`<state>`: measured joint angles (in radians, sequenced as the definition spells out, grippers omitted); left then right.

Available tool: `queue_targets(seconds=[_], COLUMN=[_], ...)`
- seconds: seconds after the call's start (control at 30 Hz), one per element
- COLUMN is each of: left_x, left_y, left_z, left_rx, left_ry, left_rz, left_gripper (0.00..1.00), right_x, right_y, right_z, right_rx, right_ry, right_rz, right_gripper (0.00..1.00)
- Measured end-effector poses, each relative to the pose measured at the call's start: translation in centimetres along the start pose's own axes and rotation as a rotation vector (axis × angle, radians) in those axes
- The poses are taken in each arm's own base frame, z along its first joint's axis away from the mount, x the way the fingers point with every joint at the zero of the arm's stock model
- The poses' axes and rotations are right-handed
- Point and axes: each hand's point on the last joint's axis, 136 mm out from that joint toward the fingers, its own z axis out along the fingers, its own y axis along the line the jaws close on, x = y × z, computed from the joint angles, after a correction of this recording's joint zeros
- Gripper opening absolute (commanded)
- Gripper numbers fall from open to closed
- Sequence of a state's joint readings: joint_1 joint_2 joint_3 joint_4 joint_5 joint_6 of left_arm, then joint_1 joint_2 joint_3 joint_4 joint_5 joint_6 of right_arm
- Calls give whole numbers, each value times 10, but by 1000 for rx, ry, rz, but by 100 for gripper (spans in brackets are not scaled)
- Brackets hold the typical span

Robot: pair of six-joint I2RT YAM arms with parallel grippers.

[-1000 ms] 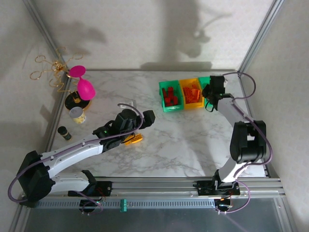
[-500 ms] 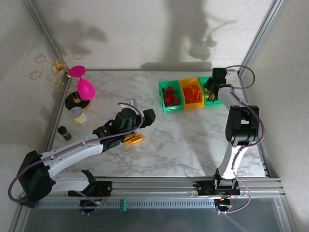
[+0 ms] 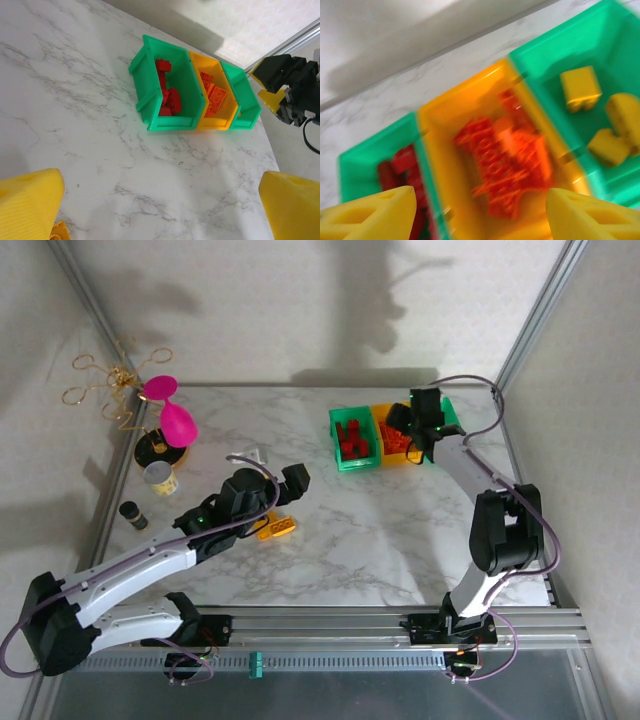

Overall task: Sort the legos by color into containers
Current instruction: Pick up the lego from the center of the table.

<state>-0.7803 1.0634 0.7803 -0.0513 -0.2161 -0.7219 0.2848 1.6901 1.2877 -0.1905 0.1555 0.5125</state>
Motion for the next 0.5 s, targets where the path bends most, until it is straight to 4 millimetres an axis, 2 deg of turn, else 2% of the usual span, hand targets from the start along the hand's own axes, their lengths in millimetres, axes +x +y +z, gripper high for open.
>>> queue_targets(seconds=[0.17, 0.5], left_x=[-2, 7], left_y=[14, 57], left_z=[-13, -38], left_rx=[-24, -130], left_ry=[-21, -43], left_rz=[-24, -100], left_gripper=[100, 100], right_x=[52, 184], right_y=[56, 146], right_z=[-18, -53], right_rx=[-108, -313], right_ry=[72, 273], right_rz=[-106, -365], right_gripper=[77, 82])
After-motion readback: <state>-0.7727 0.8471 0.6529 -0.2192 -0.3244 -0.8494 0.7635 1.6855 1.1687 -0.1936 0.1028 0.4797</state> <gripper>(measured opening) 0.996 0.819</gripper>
